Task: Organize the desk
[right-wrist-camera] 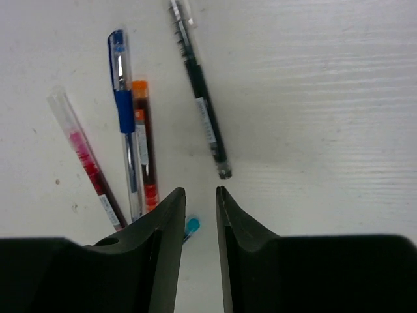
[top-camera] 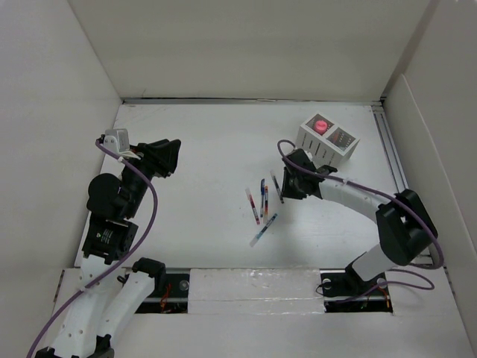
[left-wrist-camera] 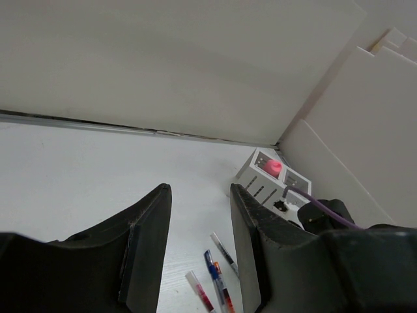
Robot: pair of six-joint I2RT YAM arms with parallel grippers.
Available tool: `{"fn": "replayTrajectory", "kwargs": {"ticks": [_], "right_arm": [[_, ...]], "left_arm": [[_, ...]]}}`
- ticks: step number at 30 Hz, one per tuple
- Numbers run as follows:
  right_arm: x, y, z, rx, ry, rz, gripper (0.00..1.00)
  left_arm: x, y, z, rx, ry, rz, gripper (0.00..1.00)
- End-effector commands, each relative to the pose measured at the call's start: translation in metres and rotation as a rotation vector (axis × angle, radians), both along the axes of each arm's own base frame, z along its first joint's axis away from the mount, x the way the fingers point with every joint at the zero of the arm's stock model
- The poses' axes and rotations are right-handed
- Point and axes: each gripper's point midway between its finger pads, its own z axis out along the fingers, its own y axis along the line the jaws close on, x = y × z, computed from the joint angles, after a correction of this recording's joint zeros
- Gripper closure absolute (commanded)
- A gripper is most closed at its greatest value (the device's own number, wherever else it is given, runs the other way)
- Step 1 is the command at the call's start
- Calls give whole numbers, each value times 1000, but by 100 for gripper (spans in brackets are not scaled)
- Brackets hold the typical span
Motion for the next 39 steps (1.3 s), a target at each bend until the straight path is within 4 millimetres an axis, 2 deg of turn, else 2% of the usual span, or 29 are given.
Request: {"fn": "replayTrajectory", "kwargs": {"ticks": [1, 3, 7, 10, 15, 20, 21, 23, 24, 28, 30, 32, 37, 38, 39], "right_arm": [[-2, 22, 12, -2, -24, 51, 69], [-26, 23, 1, -16, 25, 78, 66], [-68, 36, -12, 69, 123, 123, 39], [-78, 42, -20, 95, 150, 106, 39], [-73, 50, -24, 120, 140, 82, 43], [-63, 57, -25, 154, 120, 54, 51], [-61, 58, -28, 156, 121, 48, 55], [-61, 58, -31, 148, 128, 47, 56], [-58, 55, -35, 129, 123, 34, 62], [-54, 49, -36, 98, 106, 16, 67], [-50, 42, -39, 50, 92, -7, 74], [-46, 35, -39, 11, 80, -24, 77], [-38, 20, -36, -79, 45, -43, 79], [-37, 19, -36, -90, 41, -42, 77], [-36, 18, -36, -100, 37, -36, 70]], "left_arm": [[-5, 2, 13, -13, -53, 2, 63], [-6, 2, 14, -17, -56, -1, 63], [-7, -2, 14, -15, -57, -25, 63], [-8, -4, 15, -18, -60, -34, 63], [-9, -3, 16, -19, -65, -36, 63], [-10, -3, 16, -19, -66, -34, 63], [-10, -4, 16, -20, -67, -39, 63], [-10, -4, 15, -20, -64, -38, 63], [-10, -3, 16, -23, -67, -35, 63], [-10, -2, 17, -21, -69, -31, 63], [-11, -3, 17, -22, -69, -33, 63], [-10, -2, 17, -21, -68, -30, 63], [-9, -2, 16, -19, -65, -28, 63], [-9, -2, 15, -18, -64, -29, 63], [-9, -2, 15, -18, -64, -29, 63]]}}
